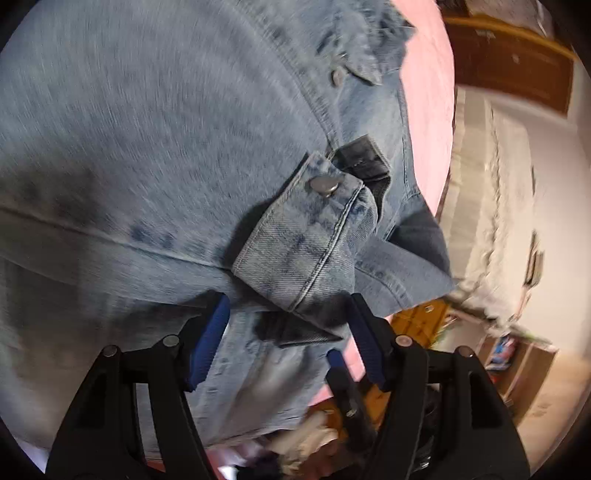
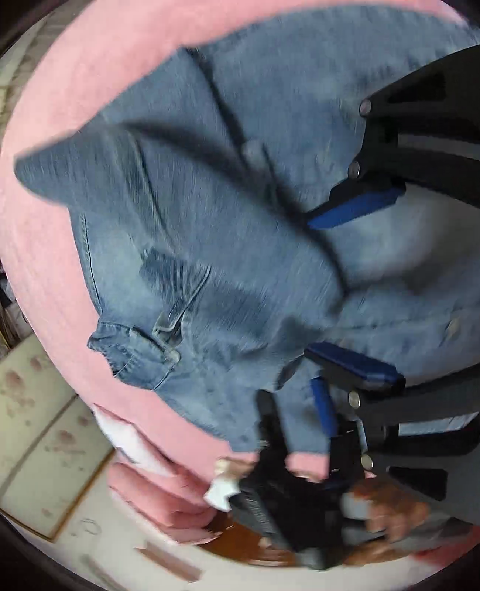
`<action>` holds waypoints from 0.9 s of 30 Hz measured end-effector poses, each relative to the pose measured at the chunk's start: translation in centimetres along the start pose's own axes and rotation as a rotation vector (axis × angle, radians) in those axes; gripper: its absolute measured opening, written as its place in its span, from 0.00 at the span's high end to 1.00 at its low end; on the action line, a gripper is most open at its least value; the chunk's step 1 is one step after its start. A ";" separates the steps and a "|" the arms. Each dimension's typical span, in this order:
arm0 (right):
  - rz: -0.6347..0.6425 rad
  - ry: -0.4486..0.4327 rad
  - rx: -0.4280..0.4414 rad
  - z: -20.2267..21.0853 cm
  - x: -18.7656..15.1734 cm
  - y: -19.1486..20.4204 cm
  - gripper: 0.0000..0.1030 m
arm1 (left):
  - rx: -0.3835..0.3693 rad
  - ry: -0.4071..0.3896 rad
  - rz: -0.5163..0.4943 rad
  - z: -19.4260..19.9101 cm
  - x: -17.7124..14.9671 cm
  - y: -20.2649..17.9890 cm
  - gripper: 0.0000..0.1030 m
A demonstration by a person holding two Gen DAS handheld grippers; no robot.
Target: Fold large clothes
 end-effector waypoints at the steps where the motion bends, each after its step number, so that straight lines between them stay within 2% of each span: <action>1: 0.012 0.005 -0.007 0.3 -0.1 -0.5 0.32 | -0.006 -0.002 0.028 -0.6 0.0 0.1 0.38; 4: 0.010 0.034 -0.032 1.4 -0.6 -3.4 0.32 | -0.022 -0.030 0.078 -1.3 -0.1 0.2 0.38; 7: 0.027 0.047 -0.066 1.8 0.2 -5.4 0.31 | -0.005 -0.108 0.110 -1.8 0.2 -0.3 0.39; 8: 0.040 0.052 -0.083 1.8 0.6 -6.5 0.31 | 0.015 -0.124 0.111 -2.0 0.3 -0.5 0.45; 9: 0.053 0.053 -0.096 2.0 0.9 -7.5 0.31 | 0.033 -0.145 0.107 -2.0 0.5 -1.0 0.67; 10: 0.070 0.053 -0.110 2.3 1.2 -8.6 0.31 | 0.036 -0.193 0.077 -1.7 0.7 -1.8 0.76; 12: 0.109 0.061 -0.148 2.7 1.8 -10.4 0.27 | 0.076 -0.280 -0.029 -1.2 0.9 -4.6 0.81; 15: 0.160 0.064 -0.187 2.4 3.4 -12.2 0.27 | 0.125 -0.402 -0.166 -0.2 1.5 -9.2 0.83; 19: 0.176 0.061 -0.207 2.7 4.9 -16.0 0.27 | 0.092 -0.625 -0.330 3.6 2.6 -17.5 0.84; 22: 0.166 0.059 -0.204 2.4 5.9 -18.1 0.27 | 0.046 -0.792 -0.385 6.4 2.6 -22.0 0.84; 25: 0.175 0.038 -0.203 2.6 6.7 -20.1 0.27 | 0.055 -0.864 -0.372 8.6 3.0 -22.7 0.84; 27: 0.187 0.022 -0.195 1.6 7.8 -20.5 0.27 | 0.111 -0.909 -0.370 10.4 2.9 -21.2 0.84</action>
Point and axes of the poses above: each gripper's, at about its wrist camera, not at the fingertips, and z roughly against the way its jaws point, y to its left, x to its top, the point moved 4 cm from there along -z, roughly the way its jaws point, and after that the axes turned 8 degrees about -y, right-handed, at the moved point
